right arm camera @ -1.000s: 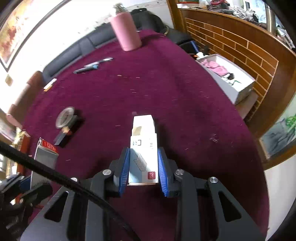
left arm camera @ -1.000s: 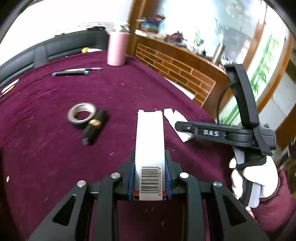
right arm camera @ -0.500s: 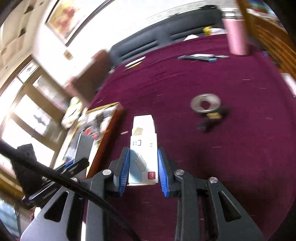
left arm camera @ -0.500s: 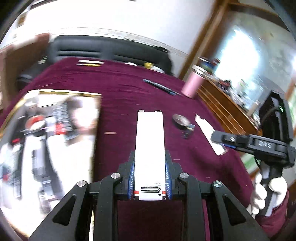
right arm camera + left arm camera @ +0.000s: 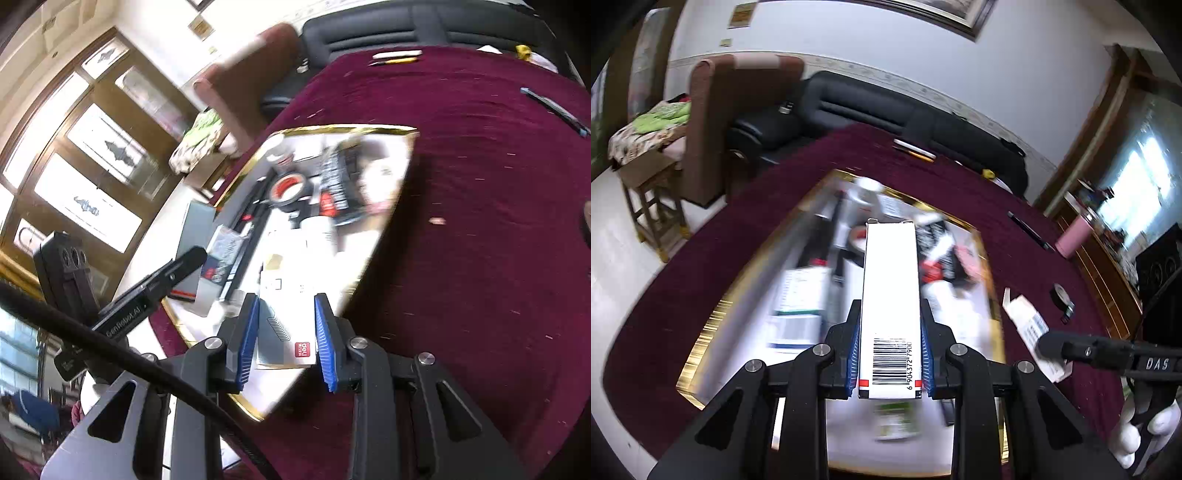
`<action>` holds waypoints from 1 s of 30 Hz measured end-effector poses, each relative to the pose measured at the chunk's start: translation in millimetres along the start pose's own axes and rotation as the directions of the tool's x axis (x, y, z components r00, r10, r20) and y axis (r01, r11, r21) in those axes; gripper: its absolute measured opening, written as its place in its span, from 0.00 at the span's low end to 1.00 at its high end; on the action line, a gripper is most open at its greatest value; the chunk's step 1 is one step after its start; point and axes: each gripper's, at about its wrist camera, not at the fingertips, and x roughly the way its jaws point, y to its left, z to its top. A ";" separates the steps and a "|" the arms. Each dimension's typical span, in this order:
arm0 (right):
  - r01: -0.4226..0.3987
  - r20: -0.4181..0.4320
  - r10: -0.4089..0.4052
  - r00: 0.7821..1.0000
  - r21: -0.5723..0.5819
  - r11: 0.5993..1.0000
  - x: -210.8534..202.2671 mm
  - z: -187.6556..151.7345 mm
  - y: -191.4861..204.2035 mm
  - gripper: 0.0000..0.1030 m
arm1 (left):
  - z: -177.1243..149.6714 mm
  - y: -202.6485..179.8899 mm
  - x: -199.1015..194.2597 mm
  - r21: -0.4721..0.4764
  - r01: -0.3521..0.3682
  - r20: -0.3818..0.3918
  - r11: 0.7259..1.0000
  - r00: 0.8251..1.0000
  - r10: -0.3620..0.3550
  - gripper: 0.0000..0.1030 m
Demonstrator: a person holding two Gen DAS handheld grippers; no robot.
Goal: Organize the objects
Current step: 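Carry both boxes into the tray and release both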
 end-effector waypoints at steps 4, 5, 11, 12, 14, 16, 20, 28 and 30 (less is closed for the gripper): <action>-0.019 -0.052 0.018 0.998 -0.020 1.000 34.0 9.0 21.9 0.27 | 1.7 33.1 -1.6 -0.035 -0.051 -0.015 0.998 0.999 0.051 0.22; -0.023 -0.063 0.022 0.998 -0.019 1.000 42.5 11.5 24.5 0.27 | 2.1 39.0 0.4 -0.040 -0.059 -0.023 0.997 0.998 0.058 0.22; 0.006 -0.082 -0.004 0.997 0.025 1.000 80.7 29.5 35.9 0.27 | -1.0 55.7 19.2 -0.059 -0.083 -0.083 0.995 0.994 0.078 0.22; 0.018 -0.082 -0.015 0.996 0.037 0.999 87.0 34.3 35.3 0.27 | -1.8 55.5 20.3 -0.053 -0.086 -0.090 0.995 0.993 0.081 0.22; 0.038 -0.086 -0.032 0.996 0.061 0.997 98.6 42.1 33.8 0.27 | -3.3 56.2 20.2 -0.044 -0.087 -0.099 0.995 0.992 0.083 0.22; 0.064 -0.089 -0.058 0.994 0.067 0.996 107.6 48.4 36.5 0.28 | -4.0 56.2 18.3 -0.037 -0.093 -0.102 0.995 0.991 0.088 0.22; 0.125 -0.102 -0.119 0.988 0.061 0.990 120.2 51.6 41.2 0.28 | -5.0 59.4 16.2 -0.040 -0.085 -0.099 0.996 0.992 0.081 0.23; 0.146 -0.075 -0.141 0.987 0.070 0.987 112.3 47.9 44.1 0.36 | -3.6 69.3 5.2 -0.075 0.006 -0.051 0.997 0.999 -0.010 0.37; 0.141 -0.061 -0.137 0.989 0.067 0.988 105.1 46.2 45.4 0.36 | -2.9 63.8 -0.9 -0.055 0.005 -0.030 0.998 1.000 -0.007 0.57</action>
